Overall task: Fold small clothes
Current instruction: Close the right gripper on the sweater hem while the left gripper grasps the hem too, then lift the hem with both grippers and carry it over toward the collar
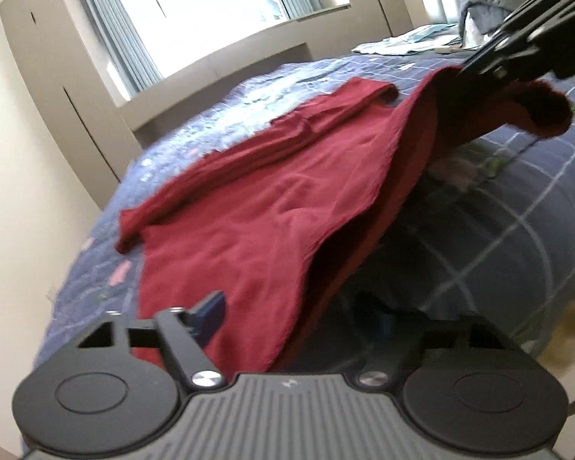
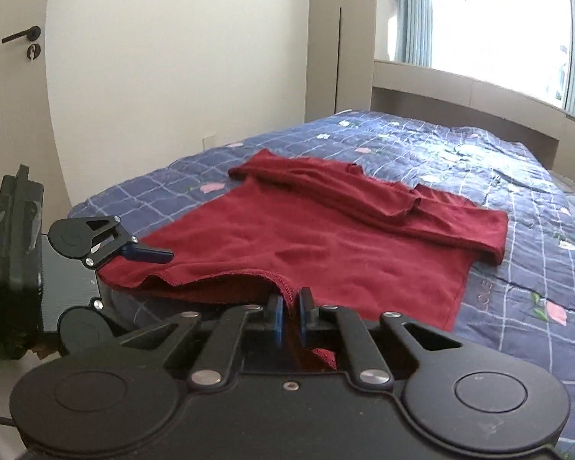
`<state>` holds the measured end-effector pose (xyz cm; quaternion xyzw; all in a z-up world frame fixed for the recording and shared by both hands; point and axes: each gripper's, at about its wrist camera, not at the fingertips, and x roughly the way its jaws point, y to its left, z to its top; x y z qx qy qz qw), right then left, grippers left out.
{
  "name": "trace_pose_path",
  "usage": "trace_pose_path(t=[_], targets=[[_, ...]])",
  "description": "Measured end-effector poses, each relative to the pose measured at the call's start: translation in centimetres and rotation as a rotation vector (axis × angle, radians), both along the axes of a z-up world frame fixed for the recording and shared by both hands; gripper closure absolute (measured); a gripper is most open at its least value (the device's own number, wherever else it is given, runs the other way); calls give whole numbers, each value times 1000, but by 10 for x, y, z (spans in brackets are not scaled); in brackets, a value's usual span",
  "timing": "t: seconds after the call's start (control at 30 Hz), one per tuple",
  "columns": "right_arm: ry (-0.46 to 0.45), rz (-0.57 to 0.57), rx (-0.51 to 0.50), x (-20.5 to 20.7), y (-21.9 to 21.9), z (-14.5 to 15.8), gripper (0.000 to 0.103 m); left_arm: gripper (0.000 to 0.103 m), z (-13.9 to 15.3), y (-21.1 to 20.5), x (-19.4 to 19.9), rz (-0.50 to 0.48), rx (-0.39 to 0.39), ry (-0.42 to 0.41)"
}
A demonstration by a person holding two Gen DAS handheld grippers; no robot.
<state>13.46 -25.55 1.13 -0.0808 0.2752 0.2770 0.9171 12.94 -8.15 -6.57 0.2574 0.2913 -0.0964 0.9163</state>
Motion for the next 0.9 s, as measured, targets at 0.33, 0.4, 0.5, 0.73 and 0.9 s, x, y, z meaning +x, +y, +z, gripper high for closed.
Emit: trace_pose_path(t=[0.33, 0.4, 0.5, 0.73, 0.9], targets=[[5, -1, -65, -9, -3, -13, 96, 88, -14, 39, 8, 54, 204, 8], [8, 10, -102, -12, 1, -21, 96, 99, -11, 45, 7, 33, 192, 10], [11, 37, -154, -17, 9, -29, 98, 101, -4, 47, 2, -22, 212, -13], [-16, 130, -339, -42, 21, -29, 100, 102, 5, 48, -27, -163, 344, -38], [55, 180, -349, -60, 3, -18, 100, 102, 9, 47, -64, -244, 308, 55]])
